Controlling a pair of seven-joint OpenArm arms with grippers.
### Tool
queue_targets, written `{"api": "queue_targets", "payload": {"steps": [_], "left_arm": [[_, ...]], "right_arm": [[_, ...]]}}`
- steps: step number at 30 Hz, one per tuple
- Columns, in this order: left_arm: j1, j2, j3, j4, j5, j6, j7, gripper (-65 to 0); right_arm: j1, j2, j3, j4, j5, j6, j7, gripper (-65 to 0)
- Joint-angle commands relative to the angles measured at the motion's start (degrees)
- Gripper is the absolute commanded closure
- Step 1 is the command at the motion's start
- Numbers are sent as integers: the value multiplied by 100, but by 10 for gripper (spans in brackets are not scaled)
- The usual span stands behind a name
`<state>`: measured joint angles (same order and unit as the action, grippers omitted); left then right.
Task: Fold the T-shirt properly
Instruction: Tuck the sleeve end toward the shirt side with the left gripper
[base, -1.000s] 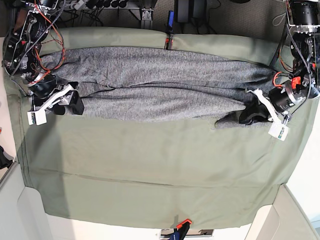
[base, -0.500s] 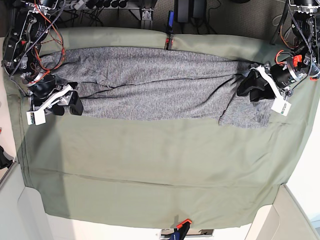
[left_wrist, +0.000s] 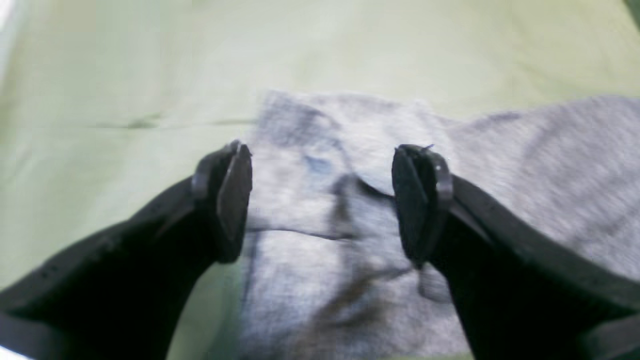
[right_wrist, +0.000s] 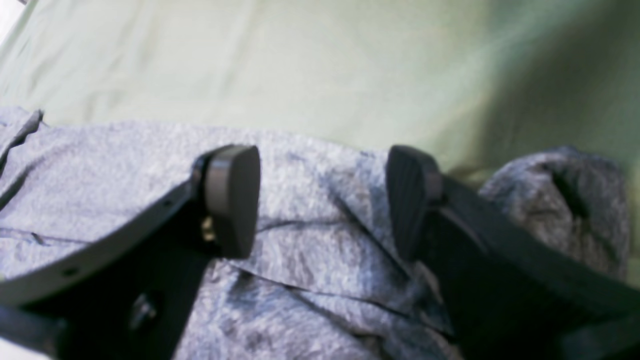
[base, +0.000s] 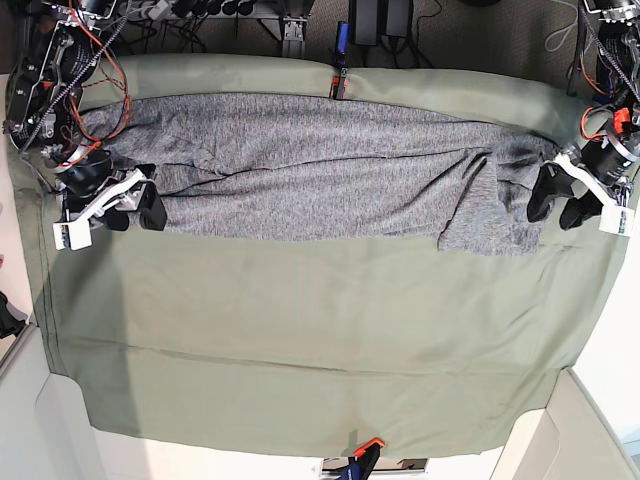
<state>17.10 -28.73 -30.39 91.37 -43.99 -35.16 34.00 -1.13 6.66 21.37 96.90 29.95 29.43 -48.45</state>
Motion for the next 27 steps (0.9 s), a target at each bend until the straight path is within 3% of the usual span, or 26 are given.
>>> {"api": "queue_targets", "payload": {"steps": [1, 6, 8, 11, 16, 27], "left_arm": [[-114, -175, -55, -72, 9, 168, -90, -460], [-634, -387, -55, -1193, -280, 125, 433, -460], [-785, -498, -55, -1718, -767, -63, 542, -460], [-1062, -575, -55, -2409, -1615, -484, 1202, -460], [-1434, -573, -48, -3410, -2640, -484, 1993, -460], [-1421, -570, 297, -3523, -3493, -484, 2726, -460]], "right_arm": [[61, 46, 15, 109, 92, 59, 149, -396], [59, 46, 15, 109, 90, 61, 146, -396], [59, 48, 15, 107, 90, 61, 144, -396], [39, 48, 15, 109, 87, 63, 142, -396], [33, 46, 15, 109, 92, 63, 146, -396], [31, 46, 15, 109, 96, 61, 149, -396]]}}
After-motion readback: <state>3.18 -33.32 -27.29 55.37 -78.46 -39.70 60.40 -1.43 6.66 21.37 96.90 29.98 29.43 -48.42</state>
